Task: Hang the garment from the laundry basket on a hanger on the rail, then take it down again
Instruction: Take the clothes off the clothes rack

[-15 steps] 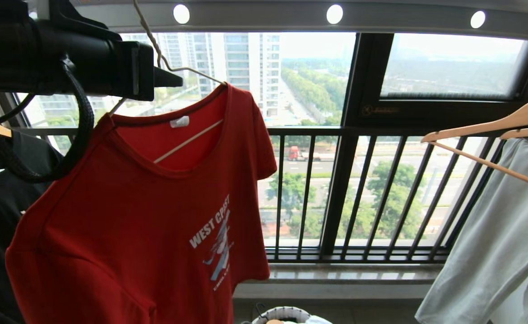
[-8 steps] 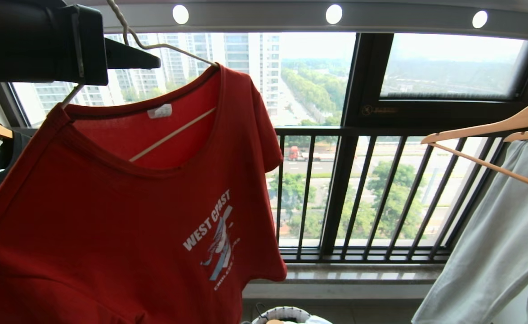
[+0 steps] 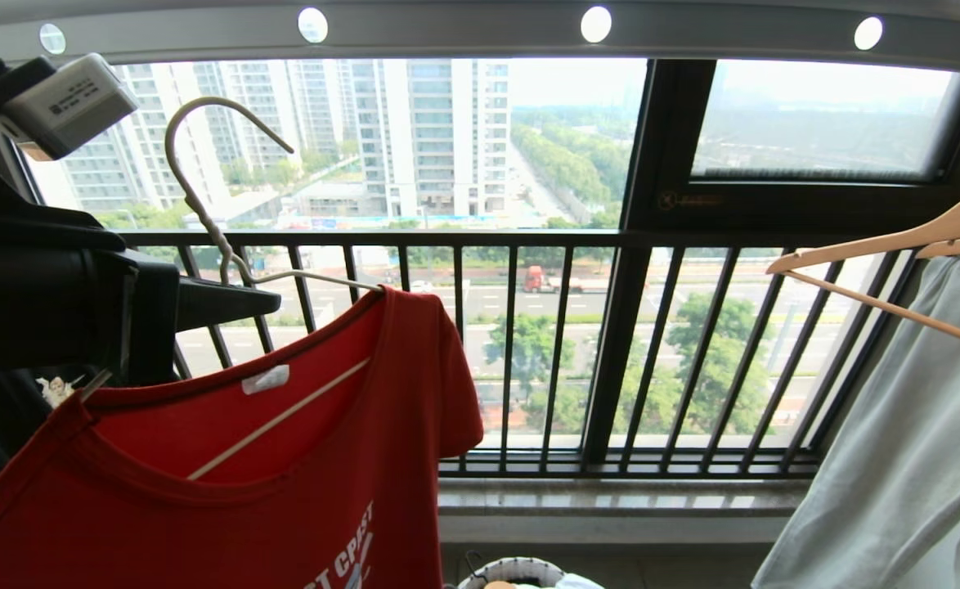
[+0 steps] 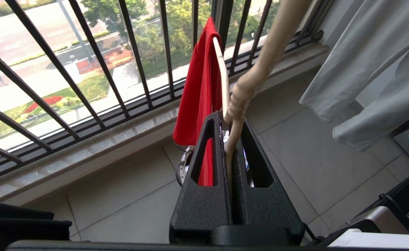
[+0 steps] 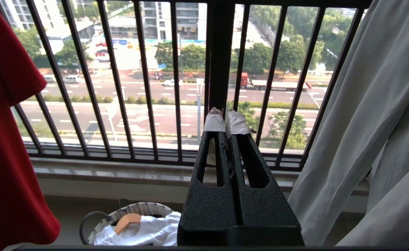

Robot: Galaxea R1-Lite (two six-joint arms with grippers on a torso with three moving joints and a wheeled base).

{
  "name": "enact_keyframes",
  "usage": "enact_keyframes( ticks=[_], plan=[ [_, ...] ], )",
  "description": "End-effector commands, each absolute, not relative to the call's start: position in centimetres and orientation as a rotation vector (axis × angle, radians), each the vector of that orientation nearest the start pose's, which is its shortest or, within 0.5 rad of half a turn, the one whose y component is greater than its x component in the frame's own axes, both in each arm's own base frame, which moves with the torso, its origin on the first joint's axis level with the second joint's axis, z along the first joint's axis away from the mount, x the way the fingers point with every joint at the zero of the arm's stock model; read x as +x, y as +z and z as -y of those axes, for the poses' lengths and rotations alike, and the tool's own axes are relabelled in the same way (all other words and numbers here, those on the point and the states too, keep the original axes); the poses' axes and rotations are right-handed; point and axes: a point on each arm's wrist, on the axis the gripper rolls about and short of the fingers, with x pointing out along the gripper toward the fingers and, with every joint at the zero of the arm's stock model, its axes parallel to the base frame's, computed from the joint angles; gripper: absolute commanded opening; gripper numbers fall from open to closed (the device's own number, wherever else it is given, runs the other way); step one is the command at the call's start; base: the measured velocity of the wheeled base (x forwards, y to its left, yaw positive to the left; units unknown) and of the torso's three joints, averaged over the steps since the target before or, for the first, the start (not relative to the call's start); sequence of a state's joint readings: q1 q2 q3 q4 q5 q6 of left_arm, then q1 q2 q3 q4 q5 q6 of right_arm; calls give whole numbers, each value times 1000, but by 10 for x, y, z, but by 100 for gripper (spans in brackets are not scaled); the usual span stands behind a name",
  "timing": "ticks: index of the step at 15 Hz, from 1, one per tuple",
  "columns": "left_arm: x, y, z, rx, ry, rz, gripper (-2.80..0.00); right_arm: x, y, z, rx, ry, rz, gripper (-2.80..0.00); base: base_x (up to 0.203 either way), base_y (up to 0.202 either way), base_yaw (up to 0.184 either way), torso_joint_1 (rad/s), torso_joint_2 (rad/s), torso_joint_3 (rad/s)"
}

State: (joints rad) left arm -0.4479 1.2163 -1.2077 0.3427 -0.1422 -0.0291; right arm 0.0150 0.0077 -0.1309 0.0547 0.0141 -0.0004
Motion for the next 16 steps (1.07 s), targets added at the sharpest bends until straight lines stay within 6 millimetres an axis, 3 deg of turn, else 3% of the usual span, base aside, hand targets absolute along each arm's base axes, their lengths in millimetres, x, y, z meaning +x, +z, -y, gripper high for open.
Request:
enact_keyframes(
  ticks=[1,5,9,12,16],
  plan=[
    [155,302,78,7,-580,-313,-280,-37,146,0,12,38,78,-280,0,0,0,0,0,0],
    [182,279,92,-16,-584,-262,-280,7,198,-2,26,83,-101,-280,0,0,0,0,0,0],
    [212,257,110,-40,-596,-268,-280,87,235,-6,44,156,-216,-280,0,0,0,0,0,0],
    [233,238,130,-67,-621,-296,-280,146,240,-29,93,289,-276,-280,0,0,0,0,0,0],
    [249,227,149,-84,-651,-260,-280,208,220,-79,123,432,-343,-280,0,0,0,0,0,0]
  ],
)
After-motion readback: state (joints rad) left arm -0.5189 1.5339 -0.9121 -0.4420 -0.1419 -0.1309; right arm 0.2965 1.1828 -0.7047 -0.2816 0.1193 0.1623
